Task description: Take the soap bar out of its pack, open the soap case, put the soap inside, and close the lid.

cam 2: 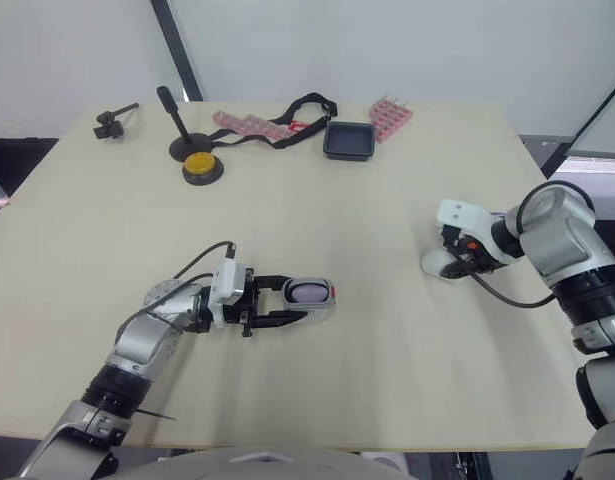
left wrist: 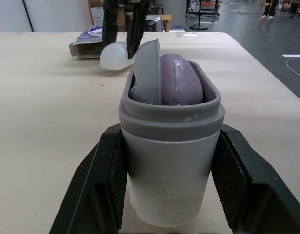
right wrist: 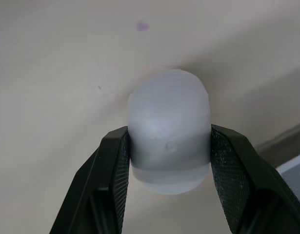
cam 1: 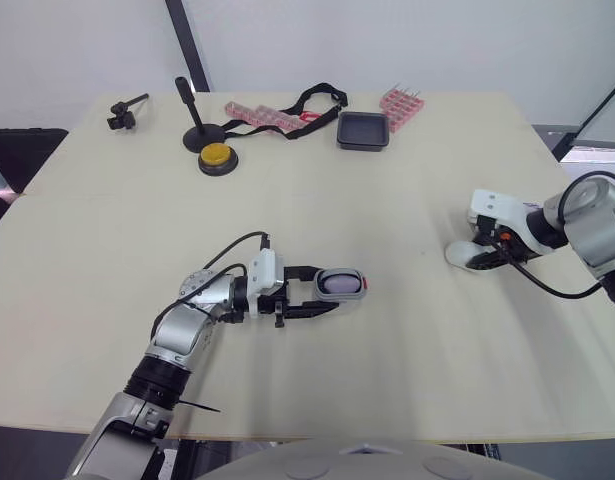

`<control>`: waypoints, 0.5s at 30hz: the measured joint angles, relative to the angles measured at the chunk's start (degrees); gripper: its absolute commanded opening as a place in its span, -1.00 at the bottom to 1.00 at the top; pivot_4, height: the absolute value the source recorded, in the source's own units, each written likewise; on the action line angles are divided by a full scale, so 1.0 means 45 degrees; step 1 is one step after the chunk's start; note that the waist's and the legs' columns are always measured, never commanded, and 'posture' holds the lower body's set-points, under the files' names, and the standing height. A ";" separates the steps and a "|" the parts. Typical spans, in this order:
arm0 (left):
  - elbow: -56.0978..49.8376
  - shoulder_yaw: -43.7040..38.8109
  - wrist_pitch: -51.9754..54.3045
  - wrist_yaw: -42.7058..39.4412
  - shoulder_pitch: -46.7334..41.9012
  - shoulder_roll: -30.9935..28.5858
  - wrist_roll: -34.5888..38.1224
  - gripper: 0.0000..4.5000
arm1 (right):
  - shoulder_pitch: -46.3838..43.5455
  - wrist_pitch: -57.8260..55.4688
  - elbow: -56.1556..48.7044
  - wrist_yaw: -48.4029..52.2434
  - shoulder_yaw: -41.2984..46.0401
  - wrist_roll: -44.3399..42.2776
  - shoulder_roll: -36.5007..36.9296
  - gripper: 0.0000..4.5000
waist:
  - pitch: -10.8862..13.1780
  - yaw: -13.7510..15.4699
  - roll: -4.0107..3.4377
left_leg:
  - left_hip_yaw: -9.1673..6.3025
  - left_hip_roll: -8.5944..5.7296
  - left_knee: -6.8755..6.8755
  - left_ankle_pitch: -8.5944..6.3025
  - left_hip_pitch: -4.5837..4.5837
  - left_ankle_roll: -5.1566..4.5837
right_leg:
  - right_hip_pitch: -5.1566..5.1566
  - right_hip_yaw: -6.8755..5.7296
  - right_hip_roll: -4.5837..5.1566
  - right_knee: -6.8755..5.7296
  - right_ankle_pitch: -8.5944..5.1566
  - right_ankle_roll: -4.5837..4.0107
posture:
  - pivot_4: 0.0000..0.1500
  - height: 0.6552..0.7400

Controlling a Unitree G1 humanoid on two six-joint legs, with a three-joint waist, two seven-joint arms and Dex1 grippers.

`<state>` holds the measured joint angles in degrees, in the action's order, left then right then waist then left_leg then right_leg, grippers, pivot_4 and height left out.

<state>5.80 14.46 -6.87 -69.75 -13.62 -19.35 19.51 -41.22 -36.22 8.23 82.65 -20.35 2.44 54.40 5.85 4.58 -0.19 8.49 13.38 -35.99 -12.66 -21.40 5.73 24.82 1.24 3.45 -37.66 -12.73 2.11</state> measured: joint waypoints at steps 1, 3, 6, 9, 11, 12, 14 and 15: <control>0.0051 0.0000 -0.0005 0.0009 -0.0054 0.0006 -0.0005 -0.15 | -0.0427 -0.0225 -0.0676 0.0367 0.0024 -0.0265 0.0080 -0.14 | 0.0000 0.0003 0.0001 | -0.0001 0.0003 -0.0001 0.0000 0.0001 0.0000 | 0.0003 -0.0001 -0.0002 -0.0006 0.0000 0.0000 | 1.00 0.74; 0.0113 -0.0002 -0.0014 0.0046 -0.0112 0.0037 -0.0040 -0.15 | -0.0785 -0.0506 -0.1305 0.0651 0.0084 -0.0536 0.0137 -0.14 | 0.0000 0.0017 0.0003 | -0.0002 0.0009 -0.0006 0.0000 0.0002 0.0000 | 0.0002 -0.0001 -0.0006 -0.0007 0.0000 0.0000 | 1.00 0.74; 0.0550 -0.0009 -0.0136 0.0151 -0.0398 0.0176 -0.0088 -0.15 | -0.1529 -0.1484 -0.2969 0.1166 0.0058 -0.1255 0.0135 -0.14 | 0.0000 0.0044 0.0003 | -0.0005 0.0008 -0.0020 0.0000 0.0004 -0.0001 | 0.0005 0.0000 -0.0005 -0.0012 0.0001 0.0000 | 1.00 0.74; 0.1163 -0.0071 -0.0432 0.0387 -0.0855 0.0504 -0.0273 -0.15 | -0.2710 -0.2543 -0.4761 0.1333 -0.0441 -0.1922 -0.0146 -0.14 | 0.0000 0.0034 0.0002 | -0.0006 0.0008 -0.0036 0.0001 0.0005 0.0000 | 0.0012 0.0004 -0.0005 -0.0035 0.0001 0.0001 | 1.00 0.74; 0.1556 -0.0070 -0.0674 0.0499 -0.1073 0.0719 -0.0389 -0.15 | -0.3349 -0.3165 -0.5589 0.1347 -0.0847 -0.2163 -0.0468 -0.14 | 0.0000 0.0034 0.0003 | -0.0007 0.0009 -0.0041 0.0001 0.0008 0.0001 | 0.0015 0.0006 -0.0006 -0.0044 0.0001 0.0001 | 1.00 0.74; 0.1768 -0.0075 -0.0900 0.0517 -0.1153 0.0832 -0.0462 -0.15 | -0.3730 -0.3639 -0.6004 0.1342 -0.1224 -0.2324 -0.0626 -0.14 | 0.0001 0.0039 0.0003 | -0.0009 0.0011 -0.0043 0.0000 0.0006 0.0002 | 0.0015 0.0009 -0.0006 -0.0044 0.0001 0.0001 | 1.00 0.74; 0.2089 -0.0069 -0.1236 0.0565 -0.1240 0.1030 -0.0520 -0.15 | -0.4218 -0.4319 -0.6456 0.1310 -0.1818 -0.2465 -0.0892 -0.14 | 0.0001 0.0065 0.0004 | -0.0010 0.0008 -0.0044 0.0001 0.0005 0.0004 | 0.0016 0.0012 -0.0004 -0.0046 0.0001 0.0001 | 1.00 0.74; 0.2194 -0.0065 -0.1372 0.0603 -0.1257 0.1104 -0.0550 -0.15 | -0.4412 -0.4611 -0.6602 0.1283 -0.2087 -0.2511 -0.1054 -0.14 | 0.0001 0.0073 0.0004 | -0.0010 0.0007 -0.0044 0.0001 0.0005 0.0004 | 0.0016 0.0014 -0.0004 -0.0046 0.0001 0.0002 | 1.00 0.74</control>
<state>15.68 14.16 -13.04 -67.03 -19.28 -14.38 17.03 -61.07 -56.96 -21.48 88.42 -29.74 -8.86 49.65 5.85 4.90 -0.17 8.45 13.42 -36.18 -12.65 -21.38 5.74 24.90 1.31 3.43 -37.87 -12.73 2.12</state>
